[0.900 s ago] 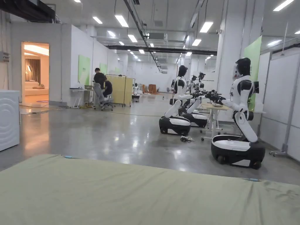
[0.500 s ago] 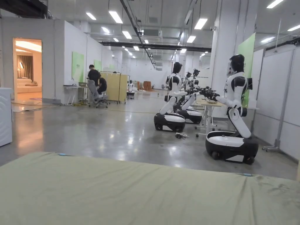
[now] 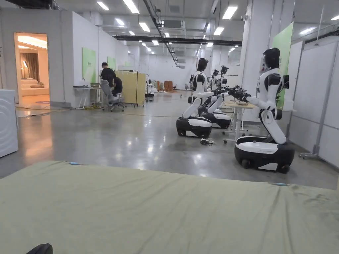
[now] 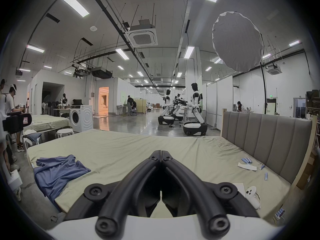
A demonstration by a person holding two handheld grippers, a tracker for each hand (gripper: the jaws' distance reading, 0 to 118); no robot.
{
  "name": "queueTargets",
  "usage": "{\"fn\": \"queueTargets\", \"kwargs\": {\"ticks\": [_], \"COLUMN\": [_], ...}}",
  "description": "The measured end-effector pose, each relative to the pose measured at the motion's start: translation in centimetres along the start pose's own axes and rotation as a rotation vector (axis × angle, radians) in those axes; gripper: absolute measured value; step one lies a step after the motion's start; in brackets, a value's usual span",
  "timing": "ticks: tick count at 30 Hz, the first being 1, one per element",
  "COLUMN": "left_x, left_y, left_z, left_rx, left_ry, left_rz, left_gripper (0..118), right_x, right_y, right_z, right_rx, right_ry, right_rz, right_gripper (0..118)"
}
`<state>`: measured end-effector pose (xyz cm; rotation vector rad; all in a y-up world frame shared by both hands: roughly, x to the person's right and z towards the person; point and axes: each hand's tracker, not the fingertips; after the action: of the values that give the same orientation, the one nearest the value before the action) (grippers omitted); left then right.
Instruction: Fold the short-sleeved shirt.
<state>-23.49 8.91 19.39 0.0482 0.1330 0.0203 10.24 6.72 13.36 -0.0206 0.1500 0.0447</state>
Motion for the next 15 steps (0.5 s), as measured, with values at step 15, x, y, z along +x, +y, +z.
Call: {"fn": "queueTargets", "kwargs": {"ticks": [15], "left_x": [1.4], "left_y": [-16.7], "left_z": [0.4], "left_rx": [-0.215], "left_ry": [-0.322], "left_rz": [-1.516], "left_gripper": [1], "right_x": [-4.6], "right_y": [-9.8], "right_z": [-1.1], "right_rx": [-0.035], "right_ry": [0.132], "right_rz": [1.538], "right_gripper": [0]}}
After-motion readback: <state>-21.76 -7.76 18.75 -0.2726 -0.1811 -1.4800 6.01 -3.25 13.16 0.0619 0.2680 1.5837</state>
